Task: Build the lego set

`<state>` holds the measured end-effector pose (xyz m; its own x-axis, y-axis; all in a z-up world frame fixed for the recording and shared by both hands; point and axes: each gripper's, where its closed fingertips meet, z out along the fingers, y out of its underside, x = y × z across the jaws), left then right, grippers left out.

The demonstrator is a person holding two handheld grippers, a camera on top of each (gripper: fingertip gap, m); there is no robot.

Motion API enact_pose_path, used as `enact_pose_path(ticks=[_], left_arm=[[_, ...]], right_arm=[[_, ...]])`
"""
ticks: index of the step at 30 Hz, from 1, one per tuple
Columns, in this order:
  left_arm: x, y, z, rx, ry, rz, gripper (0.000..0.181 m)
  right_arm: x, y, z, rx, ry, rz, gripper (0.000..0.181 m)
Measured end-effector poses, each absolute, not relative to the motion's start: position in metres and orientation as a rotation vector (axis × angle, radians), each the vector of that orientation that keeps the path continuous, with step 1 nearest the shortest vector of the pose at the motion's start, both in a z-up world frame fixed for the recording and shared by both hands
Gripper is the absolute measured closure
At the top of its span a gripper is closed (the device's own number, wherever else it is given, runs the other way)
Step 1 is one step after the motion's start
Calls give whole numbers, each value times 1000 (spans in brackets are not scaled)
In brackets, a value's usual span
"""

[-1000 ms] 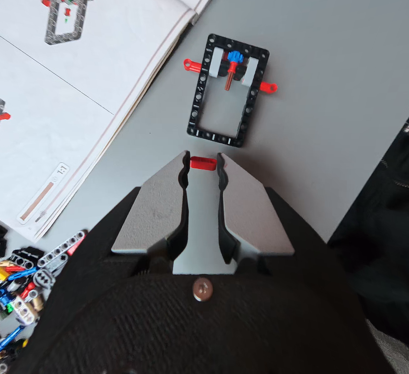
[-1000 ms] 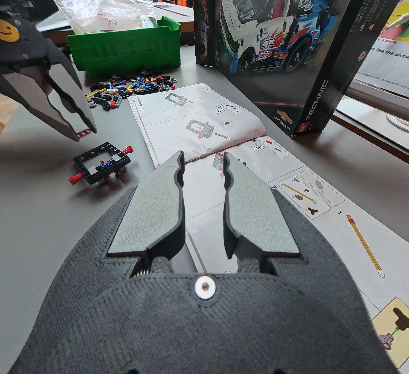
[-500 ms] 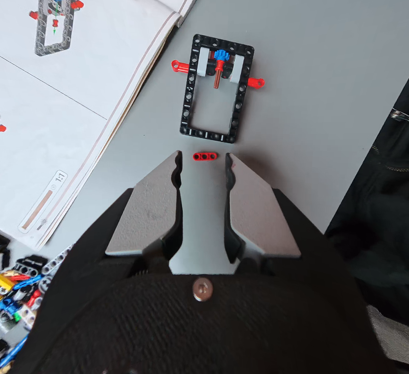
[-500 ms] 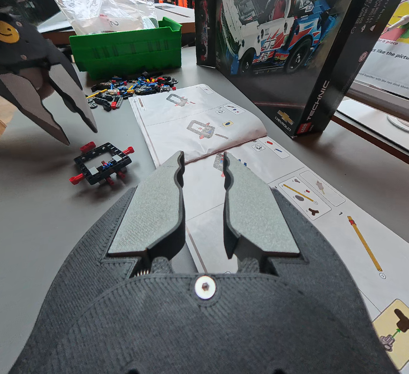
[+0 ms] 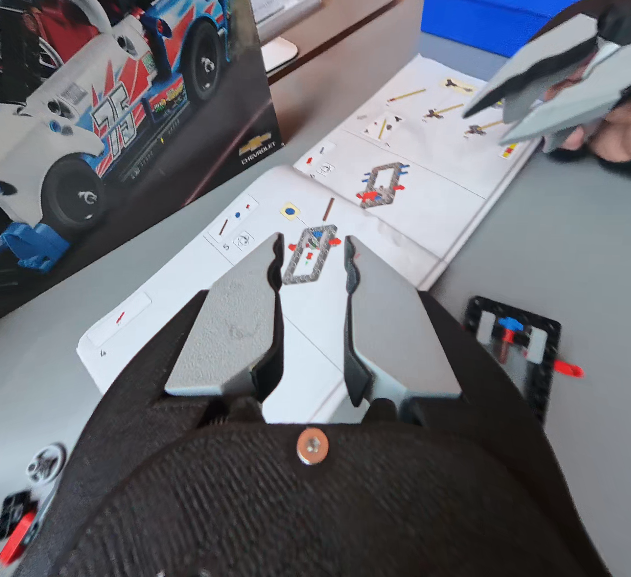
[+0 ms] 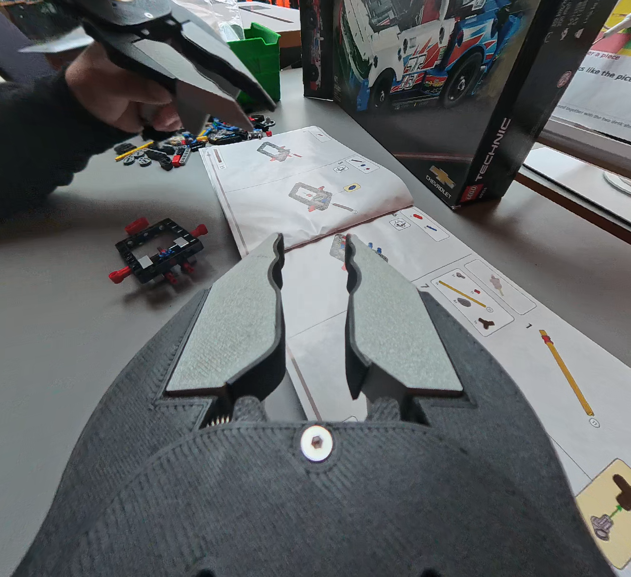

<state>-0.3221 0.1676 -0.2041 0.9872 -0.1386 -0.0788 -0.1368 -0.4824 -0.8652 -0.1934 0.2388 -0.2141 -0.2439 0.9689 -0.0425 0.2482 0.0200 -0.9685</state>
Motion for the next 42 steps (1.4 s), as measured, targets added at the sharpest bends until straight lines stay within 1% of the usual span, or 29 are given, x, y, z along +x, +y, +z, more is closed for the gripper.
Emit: enact_pose_path(ticks=[3,4,5,7,9,12,14,18,20,42], left_arm=[[-330,174,-220,-2065,159,-13,152],[-328,170,-226,-2115,158,-49,146],[-328,168,-229,-2126,164,-56,144],[-335,163,-235,-2120,171,-14,150],[-345,162,-238,-2164,152,8,150],[-339,163,-237,-2148,126,-70,151],[-336,164,-240,-2157,133,-72,151],[-338,166,-248,-2191,144,18,152],[-336,168,-248,-2184,153,38,153],[-333,173,-254,-2197,161,121,154]], right_arm=[[-195,236,-217,-1275,-1597,1271,149],[-196,235,-217,-1278,-1603,1274,148],[-197,234,-218,-1278,-1609,1279,148],[-200,233,-219,-1276,-1617,1278,148],[-203,234,-224,-1289,-1636,1245,148],[-206,242,-236,-1348,-1660,1155,148],[-205,251,-240,-1384,-1646,1064,148],[-198,295,-246,-1502,-1520,697,156],[-194,306,-247,-1519,-1491,591,157],[-192,305,-243,-1490,-1494,543,155]])
